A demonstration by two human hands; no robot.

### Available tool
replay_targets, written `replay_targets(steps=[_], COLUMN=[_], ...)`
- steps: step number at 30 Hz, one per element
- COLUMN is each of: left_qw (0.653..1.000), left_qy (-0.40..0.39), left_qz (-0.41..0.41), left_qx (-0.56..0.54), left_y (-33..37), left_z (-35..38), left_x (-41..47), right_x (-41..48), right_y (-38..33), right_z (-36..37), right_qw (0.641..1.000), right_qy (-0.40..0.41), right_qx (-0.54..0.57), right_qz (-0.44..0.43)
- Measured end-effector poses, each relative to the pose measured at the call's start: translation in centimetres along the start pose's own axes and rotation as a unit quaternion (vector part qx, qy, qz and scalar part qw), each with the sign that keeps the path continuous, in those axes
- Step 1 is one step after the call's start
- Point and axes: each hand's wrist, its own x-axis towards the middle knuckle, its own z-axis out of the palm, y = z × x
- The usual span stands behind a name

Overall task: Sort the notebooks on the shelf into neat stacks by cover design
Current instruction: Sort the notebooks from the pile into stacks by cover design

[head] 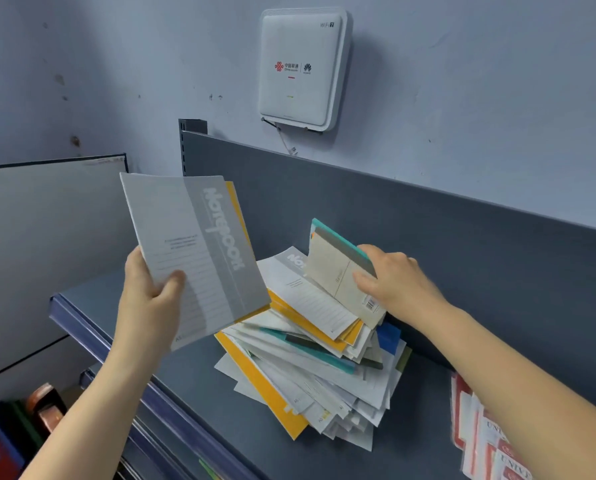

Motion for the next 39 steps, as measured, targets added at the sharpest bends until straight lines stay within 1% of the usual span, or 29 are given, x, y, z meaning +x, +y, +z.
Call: replay_targets(steps=[2,5,9,12,17,20,22,24,27,29,33,35,36,37,39], left_qw=[1.000,0.999,0.993,0.984,0.967,0.968,0.973,0.980,0.978,0.973,0.955,0.940,0.927,0.906,0.838], left_qy=[-0.008,-0.030,-0.059,-0.071,-0.083,-0.063,-0.046,-0.042,-0.066,-0.105,-0.217,-0.263,-0.290,-0.317,-0.347], left_qz=[-0.004,-0.027,-0.095,-0.149,-0.218,-0.234,-0.225,-0.195,-0.194,-0.198,-0.183,-0.169,-0.143,-0.093,0.032], left_qx=[-0.012,-0.024,-0.046,-0.064,-0.097,-0.062,-0.020,0.018,0.042,0.049,0.082,0.139,0.192,0.263,0.421], left_y=[0.5,0.2,-0.8,-1.4,-0.8,0.1,-0.2,-0.6,-0.7,-0.7,-0.5,-0.3,-0.2,-0.2,-0.1], left_z=[0.6,1.5,2.6,4.3,9.6,12.2,12.8,12.9,12.6,12.0,10.5,9.9,9.7,9.4,8.9], left_x=[0.8,1.7,1.8,1.1,-0.5,-1.9,-2.9,-3.6,-3.6,-3.3,-3.1,-3.0,-2.9,-2.7,-2.3], right_x=[-0.1,-0.9,-2.6,-3.9,-5.6,-6.4,-6.9,-7.3,-7.8,-7.9,-8.1,-8.1,-8.1,-8.1,-8.2], right_y=[-0.5,-0.7,1.2,2.5,3.6,3.9,4.2,4.5,5.0,5.2,5.5,5.4,5.4,5.4,5.3], right_z=[0.1,0.4,-0.6,-1.6,-2.0,-1.8,-1.8,-1.6,-1.6,-1.6,-1.4,-1.4,-1.3,-1.3,-1.3], right_qw=[0.999,0.998,0.993,0.987,0.985,0.985,0.985,0.986,0.986,0.985,0.986,0.986,0.987,0.987,0.987], right_qy=[-0.014,0.033,0.103,0.135,0.138,0.140,0.138,0.131,0.126,0.127,0.128,0.125,0.124,0.123,0.120], right_qx=[-0.038,-0.059,0.016,0.046,0.036,0.018,0.006,0.006,0.012,0.014,0.022,0.019,0.019,0.019,0.022], right_qz=[-0.004,-0.007,0.052,0.075,0.095,0.102,0.104,0.104,0.108,0.112,0.108,0.105,0.104,0.103,0.101])
